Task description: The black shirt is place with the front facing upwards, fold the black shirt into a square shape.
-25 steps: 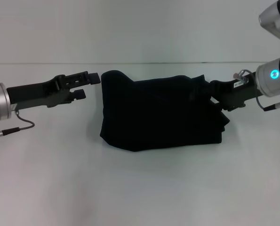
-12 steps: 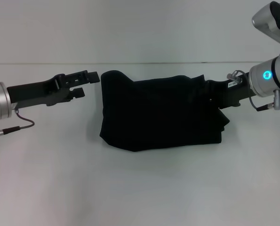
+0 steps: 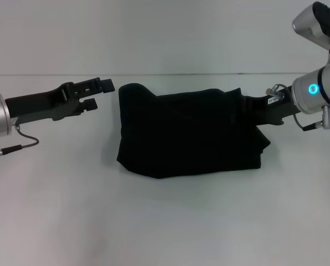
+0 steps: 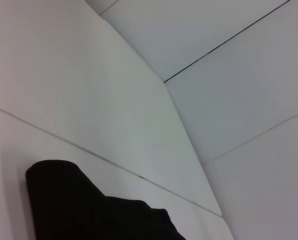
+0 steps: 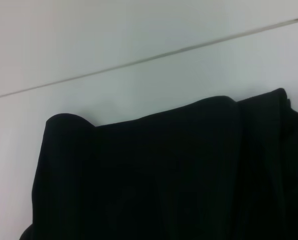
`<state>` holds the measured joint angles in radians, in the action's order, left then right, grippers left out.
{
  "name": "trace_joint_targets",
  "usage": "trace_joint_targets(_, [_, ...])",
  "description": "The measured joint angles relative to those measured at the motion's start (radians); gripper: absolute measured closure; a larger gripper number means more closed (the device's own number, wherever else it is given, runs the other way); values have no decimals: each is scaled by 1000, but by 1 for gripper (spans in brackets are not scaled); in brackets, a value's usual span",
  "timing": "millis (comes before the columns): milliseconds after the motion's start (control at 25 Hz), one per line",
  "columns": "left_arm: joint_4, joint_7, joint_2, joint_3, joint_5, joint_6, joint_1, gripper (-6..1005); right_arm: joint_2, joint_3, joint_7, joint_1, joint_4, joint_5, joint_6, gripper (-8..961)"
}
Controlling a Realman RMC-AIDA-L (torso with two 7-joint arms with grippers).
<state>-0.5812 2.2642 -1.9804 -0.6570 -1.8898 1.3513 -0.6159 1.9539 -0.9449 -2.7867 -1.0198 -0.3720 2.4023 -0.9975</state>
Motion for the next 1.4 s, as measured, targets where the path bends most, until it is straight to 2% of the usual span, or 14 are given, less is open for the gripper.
trace_joint_targets(160, [1, 0, 0, 3, 1, -1, -1, 50, 0, -5, 5, 0, -1, 0, 10, 775])
trace_joint_targets(400, [1, -1, 0, 18, 5, -2, 3, 51, 2, -6, 6, 9, -38, -1, 9, 900])
trace_joint_targets(560, [0, -2, 0, 37, 10, -1, 10, 50, 1, -5, 1, 5, -84, -1, -9, 900])
trace_joint_targets(760, [-3, -3, 0, 80, 11, 5, 13, 50, -2, -8, -37, -14, -282, 14, -82, 901])
trace_joint_targets(880, [-4, -3, 1, 92, 13, 9, 14, 51, 0, -10, -48, -40, -347, 54, -109, 901])
trace_joint_targets(1080, [-2, -7, 1, 99, 13, 1, 18, 51, 22, -12, -40, -66, -276, 139, -93, 901])
trace_joint_targets(1280, [0, -14, 1, 116, 13, -10, 20, 50, 26, -13, -21, -57, -140, 164, -2, 900])
trace_joint_targets(1400, [1, -14, 2, 118, 13, -12, 21, 50, 29, -14, -14, -44, -109, 166, 5, 900])
